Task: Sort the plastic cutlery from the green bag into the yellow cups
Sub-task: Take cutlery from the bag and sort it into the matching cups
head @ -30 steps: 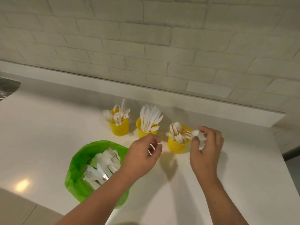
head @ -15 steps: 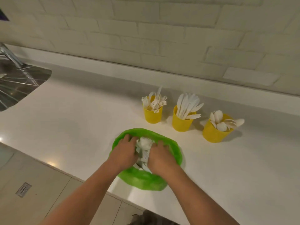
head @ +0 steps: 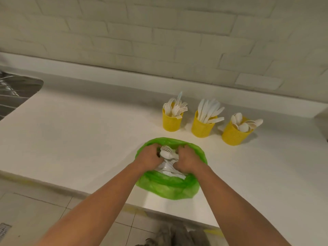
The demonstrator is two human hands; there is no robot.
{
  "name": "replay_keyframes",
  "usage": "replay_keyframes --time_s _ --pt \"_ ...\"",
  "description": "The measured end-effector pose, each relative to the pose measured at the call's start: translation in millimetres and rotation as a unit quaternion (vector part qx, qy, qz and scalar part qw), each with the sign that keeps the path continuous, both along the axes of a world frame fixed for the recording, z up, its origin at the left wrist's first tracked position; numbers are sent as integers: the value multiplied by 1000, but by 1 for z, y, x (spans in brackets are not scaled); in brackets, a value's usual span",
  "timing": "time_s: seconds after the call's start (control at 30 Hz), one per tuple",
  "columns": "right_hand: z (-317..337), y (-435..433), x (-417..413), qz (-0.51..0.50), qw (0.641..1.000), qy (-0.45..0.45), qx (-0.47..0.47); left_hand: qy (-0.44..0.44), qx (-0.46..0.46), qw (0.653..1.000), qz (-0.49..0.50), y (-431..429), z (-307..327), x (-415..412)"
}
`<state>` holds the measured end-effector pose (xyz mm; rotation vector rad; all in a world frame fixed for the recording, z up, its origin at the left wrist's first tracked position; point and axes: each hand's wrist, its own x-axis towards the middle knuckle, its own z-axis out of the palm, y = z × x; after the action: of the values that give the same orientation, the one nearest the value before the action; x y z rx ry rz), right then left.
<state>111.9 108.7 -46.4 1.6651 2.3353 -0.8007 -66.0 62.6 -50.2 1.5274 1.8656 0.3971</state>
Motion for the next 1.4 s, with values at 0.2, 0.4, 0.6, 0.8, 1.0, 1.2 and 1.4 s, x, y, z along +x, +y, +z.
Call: replay_keyframes --time_s 0.2,0.4,0.6,0.8,1.0,1.2,1.4 --pt "0 -9 -5 14 999 9 28 -35 2 999 -13 0 -3 -3" --pt "1 -13 -7 -8 998 -11 68 -33 1 997 -66 1 -5 -24" --pt "5 -16 -3 17 1000 -15 7 -12 -9 994 -107 -1 -1 -18" --pt "15 -3 -5 6 995 54 -83 -20 25 995 -90 3 -9 -11" --pt "9 -13 -1 9 993 64 -95 -23 42 998 -51 -1 -16 -3" --pt "-6 -24 -2 -21 993 94 -61 -64 38 997 -38 -8 -15 -8" --pt "-1 -25 0 29 994 92 -59 -106 29 993 -35 -19 -9 -14"
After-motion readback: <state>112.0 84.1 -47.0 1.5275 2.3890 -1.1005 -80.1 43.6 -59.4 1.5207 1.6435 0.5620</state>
